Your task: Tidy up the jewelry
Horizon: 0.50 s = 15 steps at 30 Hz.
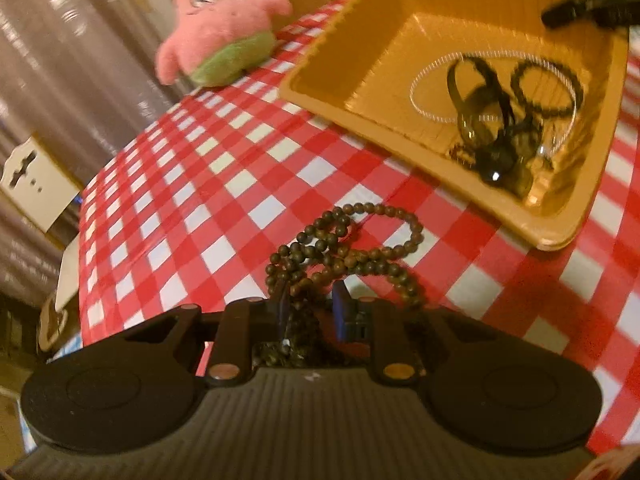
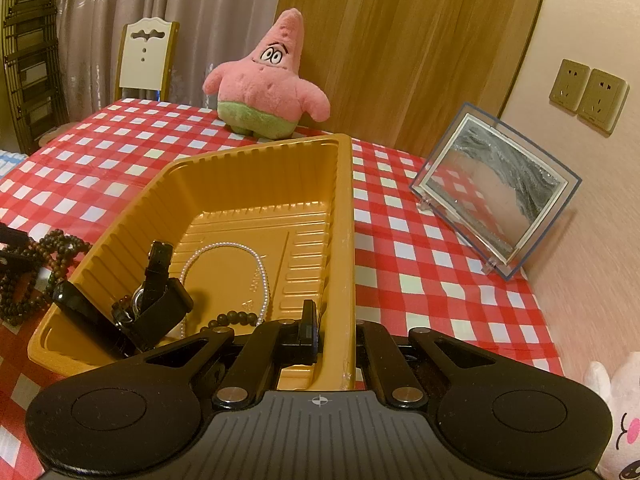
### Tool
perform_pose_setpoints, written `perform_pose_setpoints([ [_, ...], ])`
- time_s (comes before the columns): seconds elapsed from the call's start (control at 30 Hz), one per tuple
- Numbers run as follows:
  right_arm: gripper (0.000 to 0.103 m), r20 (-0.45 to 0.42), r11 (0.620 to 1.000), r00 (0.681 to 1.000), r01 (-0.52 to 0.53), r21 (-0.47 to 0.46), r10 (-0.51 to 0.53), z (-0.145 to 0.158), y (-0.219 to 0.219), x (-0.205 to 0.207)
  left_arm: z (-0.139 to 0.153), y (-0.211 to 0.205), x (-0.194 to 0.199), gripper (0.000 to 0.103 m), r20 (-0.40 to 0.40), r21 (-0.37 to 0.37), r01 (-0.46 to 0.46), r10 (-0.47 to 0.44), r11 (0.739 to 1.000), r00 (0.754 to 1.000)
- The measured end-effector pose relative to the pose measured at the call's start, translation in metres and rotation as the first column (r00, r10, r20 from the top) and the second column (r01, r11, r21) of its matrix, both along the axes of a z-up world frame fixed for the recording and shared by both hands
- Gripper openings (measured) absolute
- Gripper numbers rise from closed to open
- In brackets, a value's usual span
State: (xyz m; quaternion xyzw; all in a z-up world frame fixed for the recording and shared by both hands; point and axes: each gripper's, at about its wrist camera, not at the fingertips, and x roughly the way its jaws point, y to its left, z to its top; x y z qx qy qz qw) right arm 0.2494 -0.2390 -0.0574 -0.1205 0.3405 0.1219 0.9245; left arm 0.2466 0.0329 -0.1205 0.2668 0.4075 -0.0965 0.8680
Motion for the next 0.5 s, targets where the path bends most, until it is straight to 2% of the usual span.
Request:
perform_pose_setpoints([
  [0.23,0.003,-0.006,1.000,1.000,0.007,0.002,-0.007,-0.002,0.000,0.001,-0.008,0.005,0.015,0.022,-0.038,0.044,0.104,-0.102,0.994,0.994],
  [0.33,0.003,-0.010,1.000,1.000,0.011,0.002,-0.011,-0.003,0.000,0.002,-0.006,0.009,0.023,0.021,-0.058,0.030,0.133,-0.131,0.991,0.990],
  [0.4,0.003,-0.012,1.000,1.000,0.014,0.004,-0.014,-0.004,0.000,0.003,-0.007,0.011,0.027,0.011,-0.078,0.013,0.153,-0.152,0.988,0.985],
  [0.5,0.003,-0.013,1.000,1.000,0.015,0.006,-0.015,-0.004,0.000,0.004,-0.008,0.006,0.025,0.007,-0.074,0.051,0.183,-0.179,0.982,0.981],
])
